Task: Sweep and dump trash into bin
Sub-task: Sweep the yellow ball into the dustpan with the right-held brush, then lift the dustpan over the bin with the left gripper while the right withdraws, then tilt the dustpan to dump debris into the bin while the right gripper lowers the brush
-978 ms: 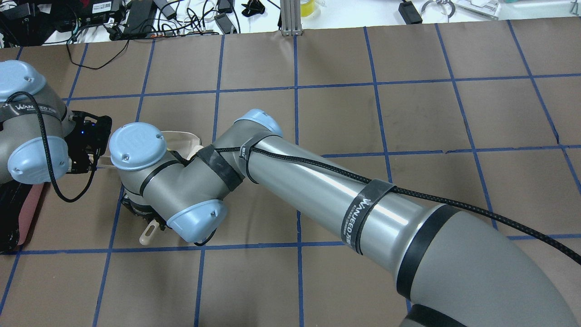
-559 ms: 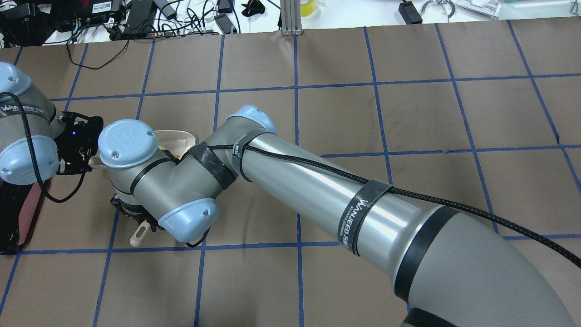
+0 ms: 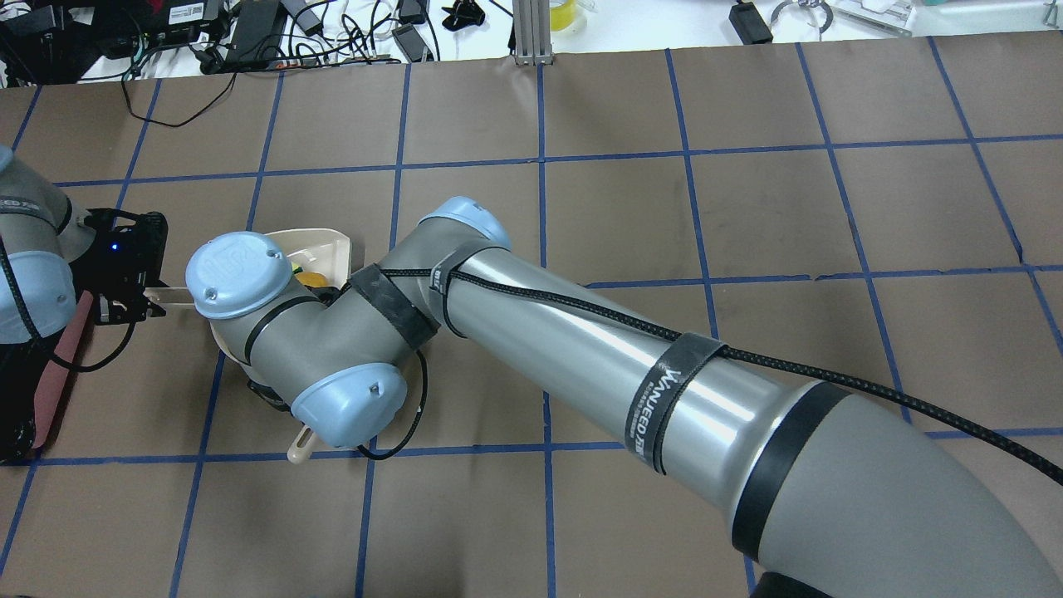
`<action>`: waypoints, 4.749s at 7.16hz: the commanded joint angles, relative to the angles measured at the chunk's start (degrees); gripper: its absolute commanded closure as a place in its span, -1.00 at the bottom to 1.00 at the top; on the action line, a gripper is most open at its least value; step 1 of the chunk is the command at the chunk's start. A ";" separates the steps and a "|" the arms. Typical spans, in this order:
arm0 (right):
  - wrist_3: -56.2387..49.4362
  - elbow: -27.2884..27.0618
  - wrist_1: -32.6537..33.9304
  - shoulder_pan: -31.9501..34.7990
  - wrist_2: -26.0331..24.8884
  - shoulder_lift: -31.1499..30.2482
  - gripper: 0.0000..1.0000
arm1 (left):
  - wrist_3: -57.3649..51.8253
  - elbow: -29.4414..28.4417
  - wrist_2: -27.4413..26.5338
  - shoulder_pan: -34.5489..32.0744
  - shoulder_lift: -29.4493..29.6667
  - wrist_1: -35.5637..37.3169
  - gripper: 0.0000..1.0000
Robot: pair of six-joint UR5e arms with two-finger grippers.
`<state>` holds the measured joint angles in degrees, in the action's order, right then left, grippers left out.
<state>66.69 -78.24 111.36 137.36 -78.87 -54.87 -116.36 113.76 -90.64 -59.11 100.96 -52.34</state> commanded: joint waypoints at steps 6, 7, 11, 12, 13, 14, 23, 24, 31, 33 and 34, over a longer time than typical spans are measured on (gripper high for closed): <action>-42.60 -1.21 -21.27 -27.96 -10.86 -14.90 1.00 | -0.27 -15.31 9.07 13.64 -0.32 -23.07 1.00; -50.26 -1.91 -21.10 -34.55 -11.30 -16.13 1.00 | -4.89 -16.71 6.81 16.02 -0.15 -23.25 1.00; -78.13 -4.63 -18.13 -59.16 -10.61 -18.26 1.00 | -21.24 -24.80 3.54 24.98 2.04 -23.60 1.00; -82.47 -7.78 -13.41 -61.83 -11.12 -17.91 1.00 | -22.15 -26.12 3.45 26.66 3.27 -23.16 1.00; -84.25 -11.46 -6.75 -62.12 -13.91 -16.51 1.00 | -25.55 -29.43 3.19 28.24 5.28 -23.07 1.00; -84.44 -13.41 -3.29 -62.21 -15.51 -15.02 1.00 | -27.94 -33.64 2.84 29.13 7.39 -21.94 1.00; -85.15 -15.45 -3.08 -66.25 -15.61 -9.65 1.00 | -30.42 -44.61 -12.88 25.64 17.54 -6.13 1.00; -85.23 -15.45 -2.99 -66.25 -15.52 -9.12 0.85 | -35.82 -40.15 -12.72 25.62 17.61 3.64 1.00; -82.28 -13.27 -13.40 -65.82 -18.25 -24.53 -1.00 | -44.84 -37.73 -12.37 24.40 16.56 20.56 1.00; -74.72 -11.50 -22.72 -65.64 -15.63 -33.07 -1.00 | -42.47 -34.85 -17.70 21.32 14.72 25.08 1.00; -73.56 -10.02 -25.11 -65.55 -15.79 -37.63 -1.00 | -42.72 -32.05 -18.86 20.71 13.40 27.70 1.00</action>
<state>-9.57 -89.80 90.45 71.71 -95.22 -86.86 -159.39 78.87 -107.26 -37.31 115.87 -27.65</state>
